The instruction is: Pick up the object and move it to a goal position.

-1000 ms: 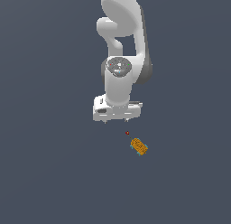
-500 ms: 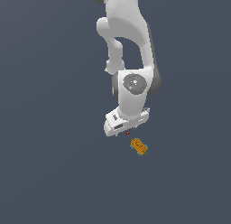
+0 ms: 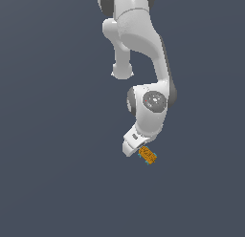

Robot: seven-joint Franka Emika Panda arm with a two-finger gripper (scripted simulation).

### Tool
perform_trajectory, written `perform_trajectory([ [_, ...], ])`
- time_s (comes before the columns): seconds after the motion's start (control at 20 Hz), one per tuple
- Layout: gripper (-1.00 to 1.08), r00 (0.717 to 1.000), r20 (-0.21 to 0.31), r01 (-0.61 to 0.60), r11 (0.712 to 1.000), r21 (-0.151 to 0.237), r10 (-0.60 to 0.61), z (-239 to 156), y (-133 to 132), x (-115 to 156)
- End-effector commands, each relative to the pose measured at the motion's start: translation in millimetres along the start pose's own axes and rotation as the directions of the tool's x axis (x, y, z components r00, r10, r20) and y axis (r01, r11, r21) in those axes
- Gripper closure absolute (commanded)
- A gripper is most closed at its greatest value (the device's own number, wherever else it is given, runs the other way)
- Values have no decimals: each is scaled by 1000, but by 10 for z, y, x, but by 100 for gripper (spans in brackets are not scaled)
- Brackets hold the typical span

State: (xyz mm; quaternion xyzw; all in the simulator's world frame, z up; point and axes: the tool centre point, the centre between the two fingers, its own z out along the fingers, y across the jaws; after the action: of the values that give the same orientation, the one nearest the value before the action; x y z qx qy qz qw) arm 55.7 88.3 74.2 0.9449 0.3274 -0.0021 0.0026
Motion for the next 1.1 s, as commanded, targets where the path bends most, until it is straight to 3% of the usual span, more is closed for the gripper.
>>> perform_trajectory([
  [0.0,-92,999,-3,37,999,1,-37,45,-28,57],
  [0.5,-92,998,-5,64,998,3,-64,117,-58,98],
  [1.05,-92,998,-6,69,998,3,-69,570,-68,98],
])
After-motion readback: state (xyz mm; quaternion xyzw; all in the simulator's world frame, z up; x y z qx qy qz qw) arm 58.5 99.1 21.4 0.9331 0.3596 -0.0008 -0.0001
